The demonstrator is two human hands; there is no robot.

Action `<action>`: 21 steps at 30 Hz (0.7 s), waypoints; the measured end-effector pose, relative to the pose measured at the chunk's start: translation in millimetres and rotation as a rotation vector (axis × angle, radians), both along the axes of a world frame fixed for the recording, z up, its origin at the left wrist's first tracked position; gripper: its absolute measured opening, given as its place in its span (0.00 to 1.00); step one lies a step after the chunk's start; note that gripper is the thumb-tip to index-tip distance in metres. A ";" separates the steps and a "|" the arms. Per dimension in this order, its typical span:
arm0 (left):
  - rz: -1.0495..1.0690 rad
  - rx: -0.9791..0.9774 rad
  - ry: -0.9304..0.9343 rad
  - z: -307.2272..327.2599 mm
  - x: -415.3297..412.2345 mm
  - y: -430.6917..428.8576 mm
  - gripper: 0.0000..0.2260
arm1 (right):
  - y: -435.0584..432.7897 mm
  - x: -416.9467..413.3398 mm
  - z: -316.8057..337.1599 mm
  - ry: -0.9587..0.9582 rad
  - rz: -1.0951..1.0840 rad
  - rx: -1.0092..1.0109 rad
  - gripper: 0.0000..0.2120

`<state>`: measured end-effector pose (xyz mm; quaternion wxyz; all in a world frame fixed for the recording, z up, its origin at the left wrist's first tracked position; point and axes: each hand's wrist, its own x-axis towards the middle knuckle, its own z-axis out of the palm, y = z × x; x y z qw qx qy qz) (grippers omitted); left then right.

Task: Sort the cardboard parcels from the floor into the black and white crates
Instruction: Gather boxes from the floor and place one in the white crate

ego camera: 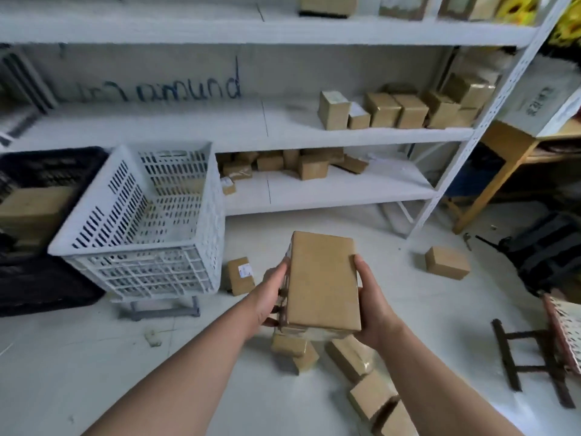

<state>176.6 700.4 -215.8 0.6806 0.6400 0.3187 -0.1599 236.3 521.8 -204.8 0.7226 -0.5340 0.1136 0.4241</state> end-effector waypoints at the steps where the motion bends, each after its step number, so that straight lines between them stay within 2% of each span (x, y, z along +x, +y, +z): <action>1: 0.010 0.033 -0.012 20.1 -6.1 12.7 0.30 | 14.2 -0.6 18.6 -0.029 0.028 -0.009 0.35; 6: 0.088 0.102 -0.065 87.7 -32.8 84.9 0.34 | 99.9 -7.4 83.8 -0.146 0.120 -0.026 0.35; 12: 0.138 0.102 -0.135 116.5 -45.2 194.8 0.48 | 218.3 -4.0 113.5 -0.187 0.186 -0.030 0.36; 17: 0.173 0.101 -0.154 136.2 -45.1 297.9 0.41 | 326.3 4.3 122.1 -0.144 0.226 -0.020 0.37; 21: 0.156 0.091 -0.126 132.9 -34.4 373.3 0.57 | 396.9 14.1 116.0 -0.076 0.224 0.007 0.42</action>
